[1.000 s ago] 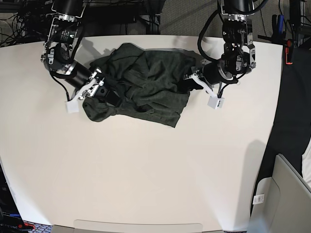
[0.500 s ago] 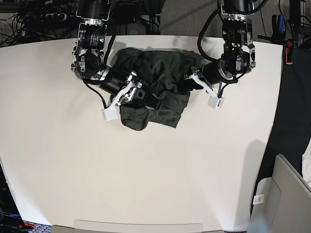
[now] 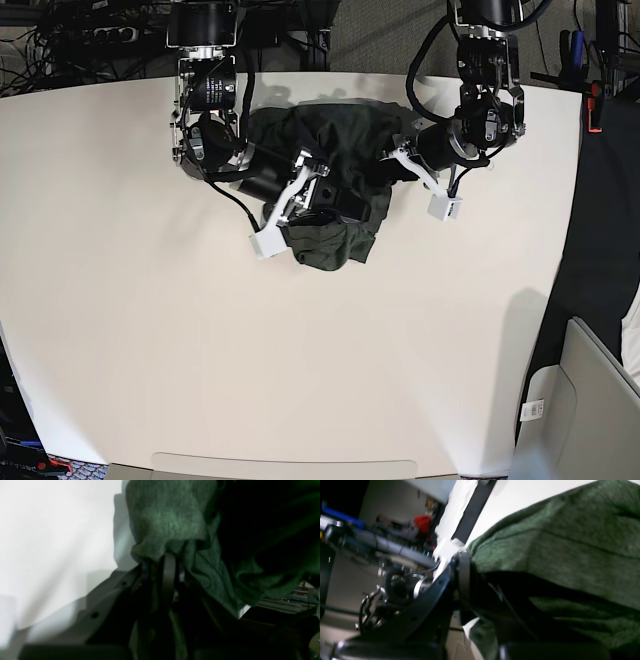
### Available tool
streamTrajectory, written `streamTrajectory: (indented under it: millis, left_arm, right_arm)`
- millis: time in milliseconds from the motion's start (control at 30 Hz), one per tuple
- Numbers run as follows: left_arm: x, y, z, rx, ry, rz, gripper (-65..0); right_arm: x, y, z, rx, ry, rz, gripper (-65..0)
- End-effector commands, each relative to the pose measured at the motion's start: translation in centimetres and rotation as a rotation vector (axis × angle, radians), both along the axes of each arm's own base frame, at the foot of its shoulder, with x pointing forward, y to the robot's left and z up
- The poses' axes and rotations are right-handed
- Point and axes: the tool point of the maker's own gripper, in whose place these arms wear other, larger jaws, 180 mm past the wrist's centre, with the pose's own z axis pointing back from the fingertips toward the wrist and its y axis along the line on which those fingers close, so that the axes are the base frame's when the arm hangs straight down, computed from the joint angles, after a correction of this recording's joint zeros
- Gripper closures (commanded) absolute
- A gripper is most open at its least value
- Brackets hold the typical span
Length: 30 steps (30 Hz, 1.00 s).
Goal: Fold the T-shirt properly
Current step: 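Fold the pinched end over toward the left gripper with the right gripper, then release and regrasp the folded bundle edge with the right gripper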
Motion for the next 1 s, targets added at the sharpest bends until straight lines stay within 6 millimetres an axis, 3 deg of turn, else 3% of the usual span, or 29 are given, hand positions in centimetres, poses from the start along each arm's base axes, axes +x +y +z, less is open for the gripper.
streamTrajectory:
  millis: [0,133,267,333,467,533,767,900,967]
  left_arm:
    - [0.0,0.0,0.2,0.009,0.001,-0.013,-0.2]
    - [0.1,0.2,0.2,0.009,0.001,-0.006,-0.2]
    - [0.1,0.2,0.3,0.010,-0.004,-0.005,-0.2]
    - [0.1,0.2,0.3,0.009,-0.004,-0.004,-0.2]
    - [0.1,0.2,0.3,0.009,-0.004,-0.004,-0.2]
    - [0.1,0.2,0.3,0.009,-0.004,-0.004,-0.2]
    - [-0.4,0.2,0.0,0.009,0.006,-0.004,-0.2]
    - [-0.3,0.4,0.1,0.012,0.005,-0.001,-0.2]
    - [-0.1,1.3,0.1,0.014,0.002,0.028,-0.2]
  right_arm:
    - [0.6,0.7,1.8,0.045,-0.052,0.008,-0.2]
    - [0.5,1.1,-0.3,0.005,0.002,0.025,-0.4]
    - [0.8,1.0,-1.1,-0.032,0.010,0.025,-1.6]
    - [0.8,1.1,-1.0,-0.036,0.007,0.028,-7.5]
    - [0.5,1.1,-1.2,-0.035,0.014,0.030,-25.6]
    - [0.5,1.1,-1.2,-0.035,0.013,0.030,-30.3]
    - [0.5,1.2,-0.8,-0.037,-0.001,0.042,-31.2]
    - [-0.5,1.1,0.9,-0.052,-0.056,0.081,-31.1]
    - [-1.2,-0.2,1.6,-0.058,-0.106,0.093,-31.1]
